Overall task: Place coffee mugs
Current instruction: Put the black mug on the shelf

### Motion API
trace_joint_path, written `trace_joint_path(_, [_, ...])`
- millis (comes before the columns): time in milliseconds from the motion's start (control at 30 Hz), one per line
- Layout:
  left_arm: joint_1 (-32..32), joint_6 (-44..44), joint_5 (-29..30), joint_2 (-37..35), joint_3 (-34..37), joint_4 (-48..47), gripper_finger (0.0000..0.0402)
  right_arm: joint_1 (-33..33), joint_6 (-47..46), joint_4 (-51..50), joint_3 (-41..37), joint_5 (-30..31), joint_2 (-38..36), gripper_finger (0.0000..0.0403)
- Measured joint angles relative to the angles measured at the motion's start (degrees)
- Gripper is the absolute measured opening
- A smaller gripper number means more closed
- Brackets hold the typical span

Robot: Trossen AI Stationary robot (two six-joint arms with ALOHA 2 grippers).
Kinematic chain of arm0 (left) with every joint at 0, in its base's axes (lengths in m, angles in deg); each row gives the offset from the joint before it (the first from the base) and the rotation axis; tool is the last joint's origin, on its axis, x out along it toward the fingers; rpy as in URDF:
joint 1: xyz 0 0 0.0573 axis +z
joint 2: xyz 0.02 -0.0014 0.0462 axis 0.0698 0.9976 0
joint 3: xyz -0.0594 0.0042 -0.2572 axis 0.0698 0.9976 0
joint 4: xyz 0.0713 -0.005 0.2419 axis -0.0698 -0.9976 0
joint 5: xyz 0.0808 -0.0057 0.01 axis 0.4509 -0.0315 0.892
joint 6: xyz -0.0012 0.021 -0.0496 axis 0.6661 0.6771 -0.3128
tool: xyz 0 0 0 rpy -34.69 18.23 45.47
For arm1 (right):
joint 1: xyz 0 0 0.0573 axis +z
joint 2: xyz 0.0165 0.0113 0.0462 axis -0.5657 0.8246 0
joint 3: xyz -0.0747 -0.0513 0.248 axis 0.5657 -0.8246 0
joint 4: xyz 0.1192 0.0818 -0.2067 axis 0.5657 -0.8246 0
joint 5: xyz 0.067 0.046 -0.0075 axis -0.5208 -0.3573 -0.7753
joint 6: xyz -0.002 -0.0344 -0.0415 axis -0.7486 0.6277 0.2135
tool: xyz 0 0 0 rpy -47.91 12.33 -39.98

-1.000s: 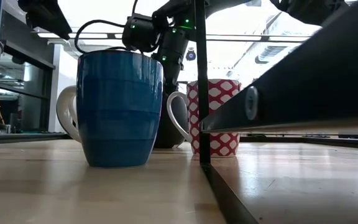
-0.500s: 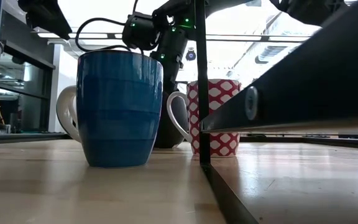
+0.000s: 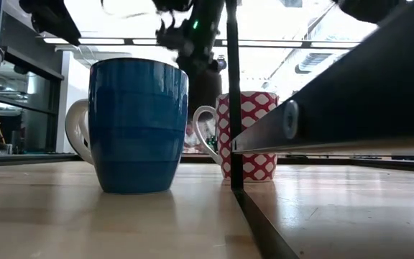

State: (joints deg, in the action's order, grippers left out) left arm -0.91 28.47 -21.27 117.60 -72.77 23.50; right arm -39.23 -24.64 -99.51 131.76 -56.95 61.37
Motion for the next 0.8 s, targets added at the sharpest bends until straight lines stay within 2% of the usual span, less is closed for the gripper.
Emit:
trace_joint_path(67, [0.0, 0.0, -1.0, 0.0, 0.0, 0.0, 0.0145, 1.5, -1.2, -3.6, -0.6, -0.7, -2.6, 0.0004])
trace_joint_path(233, [0.0, 0.5, -2.0, 0.0, 0.0, -0.1, 0.0145, 6.8, -5.4, -12.4, -0.6, 2.7, -8.9, 0.0004])
trace_joint_path(467, [0.0, 2.2, -2.0, 0.0, 0.0, -0.1, 0.0145, 18.7, -20.6, -20.4, -0.6, 3.2, -16.9, 0.0004])
trace_joint_path(633, [0.0, 3.1, -2.0, 0.0, 0.0, 0.0, 0.0145, 27.4, -34.1, -20.1, -0.6, 2.6, -18.3, 0.0004])
trace_joint_path(800, [0.0, 3.0, -2.0, 0.0, 0.0, 0.0, 0.0145, 34.0, -49.1, -20.0, -0.6, 2.3, -15.8, 0.0004])
